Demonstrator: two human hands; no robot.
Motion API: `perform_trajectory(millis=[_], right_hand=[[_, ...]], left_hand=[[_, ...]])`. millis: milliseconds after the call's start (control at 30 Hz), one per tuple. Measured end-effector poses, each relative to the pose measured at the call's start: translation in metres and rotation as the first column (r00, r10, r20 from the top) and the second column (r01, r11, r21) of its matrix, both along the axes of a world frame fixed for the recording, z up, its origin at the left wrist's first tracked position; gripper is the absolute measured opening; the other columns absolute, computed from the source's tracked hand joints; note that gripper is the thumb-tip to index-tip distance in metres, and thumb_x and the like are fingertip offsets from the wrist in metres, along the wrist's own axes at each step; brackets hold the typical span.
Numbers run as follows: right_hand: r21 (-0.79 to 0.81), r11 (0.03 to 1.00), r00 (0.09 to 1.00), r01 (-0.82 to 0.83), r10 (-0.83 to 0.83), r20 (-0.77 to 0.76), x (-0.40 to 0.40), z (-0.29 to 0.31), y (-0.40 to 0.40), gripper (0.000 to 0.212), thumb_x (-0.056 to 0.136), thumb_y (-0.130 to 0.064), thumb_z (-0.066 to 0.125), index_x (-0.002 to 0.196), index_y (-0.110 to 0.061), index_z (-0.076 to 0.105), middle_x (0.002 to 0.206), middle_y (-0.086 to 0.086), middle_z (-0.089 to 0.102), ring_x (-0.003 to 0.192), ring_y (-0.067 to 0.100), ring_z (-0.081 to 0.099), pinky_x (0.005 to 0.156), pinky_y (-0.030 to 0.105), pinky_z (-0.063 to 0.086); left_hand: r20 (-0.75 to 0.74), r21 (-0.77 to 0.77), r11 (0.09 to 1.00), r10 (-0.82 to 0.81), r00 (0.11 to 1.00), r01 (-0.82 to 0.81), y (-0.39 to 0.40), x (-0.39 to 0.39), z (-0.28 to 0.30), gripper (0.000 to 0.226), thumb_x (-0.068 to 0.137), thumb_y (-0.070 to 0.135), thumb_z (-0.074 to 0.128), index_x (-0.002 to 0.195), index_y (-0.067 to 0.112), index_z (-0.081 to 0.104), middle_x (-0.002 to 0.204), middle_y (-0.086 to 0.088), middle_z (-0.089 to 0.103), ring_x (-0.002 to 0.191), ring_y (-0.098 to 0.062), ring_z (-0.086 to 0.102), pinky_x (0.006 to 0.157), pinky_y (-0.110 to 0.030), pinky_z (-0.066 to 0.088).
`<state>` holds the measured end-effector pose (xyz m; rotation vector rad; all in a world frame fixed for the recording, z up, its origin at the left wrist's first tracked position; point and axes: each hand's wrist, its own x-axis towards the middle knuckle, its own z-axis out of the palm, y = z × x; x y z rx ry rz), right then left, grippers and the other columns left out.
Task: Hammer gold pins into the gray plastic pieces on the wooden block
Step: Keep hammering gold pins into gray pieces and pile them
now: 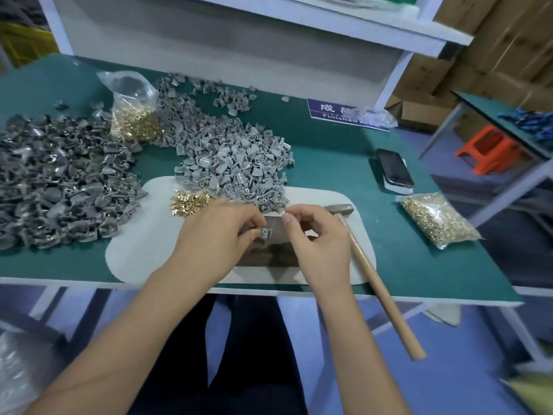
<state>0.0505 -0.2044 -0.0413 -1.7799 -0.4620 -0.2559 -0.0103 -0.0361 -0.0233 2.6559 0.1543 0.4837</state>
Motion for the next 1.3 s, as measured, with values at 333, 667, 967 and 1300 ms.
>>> perform_trajectory(millis=[333, 667, 967, 1300], right_hand=[[-0.45, 0.887, 0.993, -0.102, 0.114, -0.002, 0.004, 0.003, 0.006, 0.011, 0.086, -0.019, 0.075, 0.086, -0.029, 0.078, 0.085, -0.011, 0.071, 0.079, 0.008, 0.062, 0.076, 0.035, 0.054], [-0.823, 0.567, 0.988, -0.027, 0.141, 0.066, -0.001, 0.044, 0.02, 0.015, 0.093, -0.032, 0.064, 0.096, -0.034, 0.078, 0.088, -0.004, 0.072, 0.087, 0.021, 0.063, 0.066, 0.031, 0.046], [-0.906, 0.424, 0.983, -0.01, 0.171, 0.069, -0.001, 0.052, 0.033, 0.012, 0.094, -0.022, 0.059, 0.095, -0.02, 0.07, 0.092, 0.004, 0.065, 0.095, 0.029, 0.062, 0.066, 0.029, 0.034], [-0.783, 0.59, 0.975, -0.196, 0.2, -0.094, 0.018, 0.043, 0.02, 0.015, 0.093, -0.028, 0.064, 0.09, -0.024, 0.079, 0.079, 0.006, 0.068, 0.08, 0.028, 0.057, 0.07, 0.035, 0.05]], left_hand=[[-0.045, -0.124, 0.992, 0.0, 0.999, -0.005, 0.006, 0.002, -0.01, 0.008, 0.089, 0.041, 0.073, 0.096, 0.041, 0.071, 0.092, 0.02, 0.061, 0.099, -0.007, 0.055, 0.075, -0.03, 0.043], [-0.106, -0.185, 0.981, 0.046, 0.993, -0.065, 0.008, 0.003, -0.004, 0.004, 0.086, 0.045, 0.075, 0.089, 0.045, 0.072, 0.089, 0.02, 0.063, 0.095, -0.006, 0.056, 0.078, -0.033, 0.051], [-0.074, -0.147, 0.986, 0.074, 0.995, -0.085, 0.008, 0.004, -0.007, 0.007, 0.083, 0.045, 0.078, 0.09, 0.044, 0.076, 0.084, 0.02, 0.063, 0.096, -0.008, 0.052, 0.074, -0.033, 0.048], [-0.083, -0.194, 0.978, 0.065, 0.994, -0.08, 0.006, 0.002, -0.006, 0.006, 0.082, 0.042, 0.08, 0.085, 0.043, 0.075, 0.077, 0.023, 0.061, 0.089, -0.004, 0.047, 0.07, -0.031, 0.043]])
